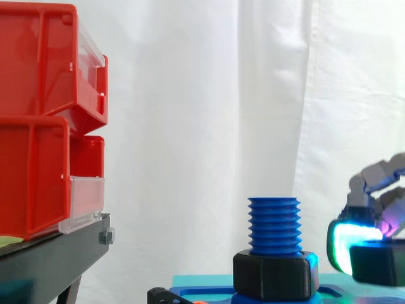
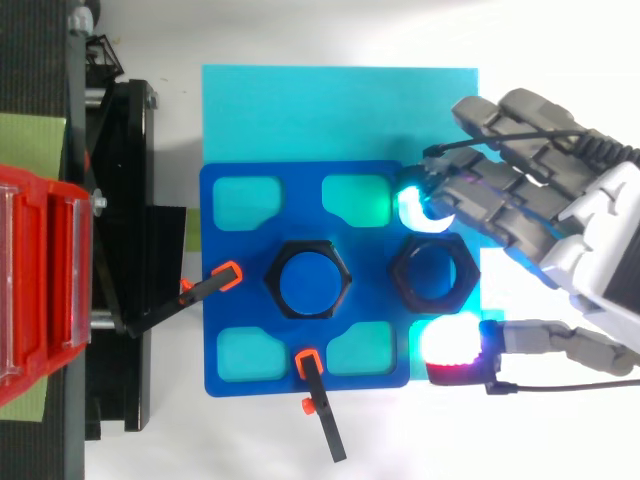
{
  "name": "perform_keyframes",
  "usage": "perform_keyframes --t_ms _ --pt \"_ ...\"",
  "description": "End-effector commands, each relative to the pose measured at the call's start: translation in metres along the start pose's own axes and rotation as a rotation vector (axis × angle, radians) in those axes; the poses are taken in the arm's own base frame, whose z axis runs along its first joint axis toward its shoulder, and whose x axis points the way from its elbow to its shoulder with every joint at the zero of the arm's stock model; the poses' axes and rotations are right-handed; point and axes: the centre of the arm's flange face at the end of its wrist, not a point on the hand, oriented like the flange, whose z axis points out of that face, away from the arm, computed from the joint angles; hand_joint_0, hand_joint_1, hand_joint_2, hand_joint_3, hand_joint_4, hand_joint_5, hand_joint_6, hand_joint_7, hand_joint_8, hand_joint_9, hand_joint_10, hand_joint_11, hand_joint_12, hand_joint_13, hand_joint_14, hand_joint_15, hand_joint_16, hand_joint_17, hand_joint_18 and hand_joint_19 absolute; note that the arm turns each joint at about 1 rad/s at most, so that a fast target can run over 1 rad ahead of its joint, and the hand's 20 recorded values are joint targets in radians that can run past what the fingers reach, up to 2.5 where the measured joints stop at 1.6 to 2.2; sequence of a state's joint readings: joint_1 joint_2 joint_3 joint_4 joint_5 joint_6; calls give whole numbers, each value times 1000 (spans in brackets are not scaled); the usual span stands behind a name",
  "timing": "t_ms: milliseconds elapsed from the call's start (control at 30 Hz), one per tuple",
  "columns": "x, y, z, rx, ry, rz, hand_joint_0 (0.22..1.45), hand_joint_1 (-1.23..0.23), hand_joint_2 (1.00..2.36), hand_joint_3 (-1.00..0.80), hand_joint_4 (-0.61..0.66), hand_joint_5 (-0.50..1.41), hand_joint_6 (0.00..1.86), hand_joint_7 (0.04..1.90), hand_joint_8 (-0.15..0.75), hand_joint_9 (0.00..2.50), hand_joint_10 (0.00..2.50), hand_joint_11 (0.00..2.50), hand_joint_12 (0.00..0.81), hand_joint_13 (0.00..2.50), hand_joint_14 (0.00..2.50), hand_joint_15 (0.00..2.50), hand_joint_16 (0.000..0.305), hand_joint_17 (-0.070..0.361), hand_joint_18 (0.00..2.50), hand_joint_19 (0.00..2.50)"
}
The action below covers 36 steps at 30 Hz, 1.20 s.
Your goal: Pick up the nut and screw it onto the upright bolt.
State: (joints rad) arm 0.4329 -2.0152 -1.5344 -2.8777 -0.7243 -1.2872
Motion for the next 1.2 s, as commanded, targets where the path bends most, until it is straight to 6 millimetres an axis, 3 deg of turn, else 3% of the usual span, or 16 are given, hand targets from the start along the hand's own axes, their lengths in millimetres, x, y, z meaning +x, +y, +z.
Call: perform_keyframes --t_ms 0,133,200,367,400,533,867,900,1167 --pt "-17 0 -4 -5 -13 25 572 -537 1005 -441 312 -183 587 1218 304 489 5 159 369 388 0 0 49 110 359 49" --pt "-51 -4 -11 -10 -48 51 571 -536 1005 -441 310 -183 587 1220 304 489 5 159 371 387 0 0 49 110 357 49" --pt "-57 -3 -9 -15 -55 54 570 -535 1005 -441 310 -183 587 1219 305 487 5 153 371 388 0 0 49 110 354 49" --pt "-78 1 0 -46 -65 56 568 -533 1006 -441 306 -183 587 1220 306 484 5 147 372 385 0 0 49 111 354 49" --pt "-92 5 7 -79 -80 49 567 -532 1005 -440 310 -183 587 1223 305 485 5 149 372 385 0 0 49 111 354 49" --pt "-106 18 24 -179 -120 19 565 -531 1006 -437 306 -183 585 1225 307 486 5 152 373 385 0 0 49 111 353 48" --pt "-93 17 51 -234 -161 32 563 -533 1006 -437 313 -183 585 1217 309 486 6 159 373 385 0 0 49 111 354 48" --pt "-83 15 57 -243 -151 26 564 -533 1005 -440 307 -183 585 1225 309 487 5 152 374 384 0 0 49 111 353 52" --pt "-63 14 77 -250 -144 26 563 -534 1005 -440 314 -182 584 1227 310 487 5 152 375 384 0 0 50 112 354 48"
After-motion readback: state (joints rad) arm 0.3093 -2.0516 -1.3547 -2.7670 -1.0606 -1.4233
